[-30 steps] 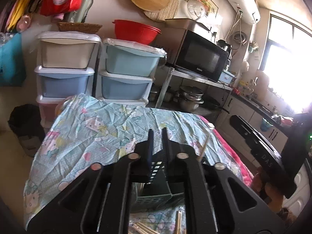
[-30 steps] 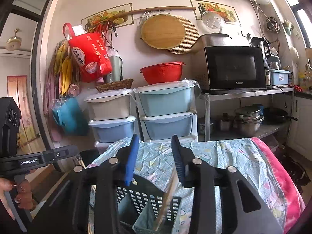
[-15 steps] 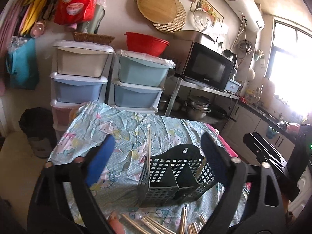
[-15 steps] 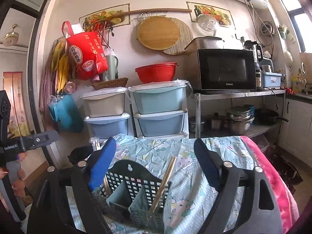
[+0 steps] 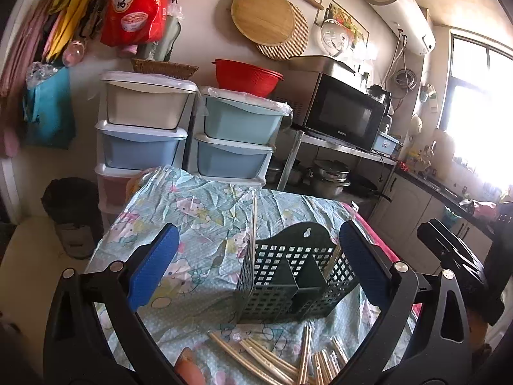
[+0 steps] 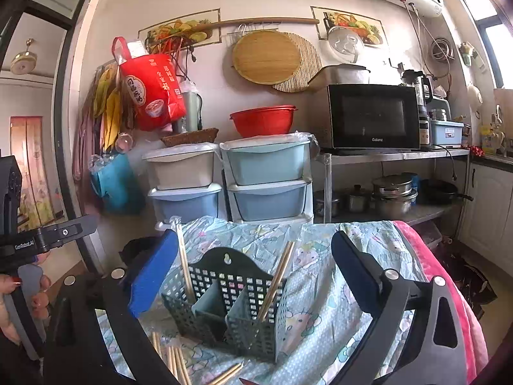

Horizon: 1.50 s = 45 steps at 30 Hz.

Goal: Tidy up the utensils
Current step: 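Lower the chopsticks into the caddy compartments and open both tools, then withdraw both open tools up and away from the caddy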

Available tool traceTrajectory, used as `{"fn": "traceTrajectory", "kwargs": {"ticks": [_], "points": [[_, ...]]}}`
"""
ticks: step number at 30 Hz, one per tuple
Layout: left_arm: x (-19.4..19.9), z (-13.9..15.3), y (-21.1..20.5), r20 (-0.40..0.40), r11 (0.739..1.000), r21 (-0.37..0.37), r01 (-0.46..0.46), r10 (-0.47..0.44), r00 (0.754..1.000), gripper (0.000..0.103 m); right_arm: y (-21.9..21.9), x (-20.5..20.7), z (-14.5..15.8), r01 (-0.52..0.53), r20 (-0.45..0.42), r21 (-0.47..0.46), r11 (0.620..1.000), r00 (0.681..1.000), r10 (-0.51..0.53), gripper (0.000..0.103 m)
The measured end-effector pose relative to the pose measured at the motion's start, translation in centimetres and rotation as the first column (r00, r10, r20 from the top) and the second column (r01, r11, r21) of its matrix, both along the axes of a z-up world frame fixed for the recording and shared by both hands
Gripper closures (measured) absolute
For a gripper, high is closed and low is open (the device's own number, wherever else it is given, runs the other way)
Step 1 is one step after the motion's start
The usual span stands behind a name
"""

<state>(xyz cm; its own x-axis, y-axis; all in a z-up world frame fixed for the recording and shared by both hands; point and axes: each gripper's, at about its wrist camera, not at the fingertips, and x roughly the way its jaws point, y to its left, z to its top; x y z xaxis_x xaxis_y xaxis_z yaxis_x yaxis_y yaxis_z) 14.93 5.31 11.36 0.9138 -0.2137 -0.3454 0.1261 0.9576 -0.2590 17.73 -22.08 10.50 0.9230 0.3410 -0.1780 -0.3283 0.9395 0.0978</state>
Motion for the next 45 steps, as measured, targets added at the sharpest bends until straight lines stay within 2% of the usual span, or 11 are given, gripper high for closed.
{"fn": "traceTrajectory", "kwargs": {"ticks": [21,45], "points": [[-3.2,-3.1,0.4,-0.053,1.0,-0.006,-0.009,0.008,0.999,0.011,1.3,-3.5,-1.9,-0.044,-0.055,-0.051,0.998,0.998,0.041,0.009],[-4.4,-8.2,1.0,-0.169,1.0,0.001,-0.015,0.015,0.985,0.011,3.3,-4.9,-5.5,-0.091,-0.157,-0.106,0.99,0.985,0.074,0.009]]}}
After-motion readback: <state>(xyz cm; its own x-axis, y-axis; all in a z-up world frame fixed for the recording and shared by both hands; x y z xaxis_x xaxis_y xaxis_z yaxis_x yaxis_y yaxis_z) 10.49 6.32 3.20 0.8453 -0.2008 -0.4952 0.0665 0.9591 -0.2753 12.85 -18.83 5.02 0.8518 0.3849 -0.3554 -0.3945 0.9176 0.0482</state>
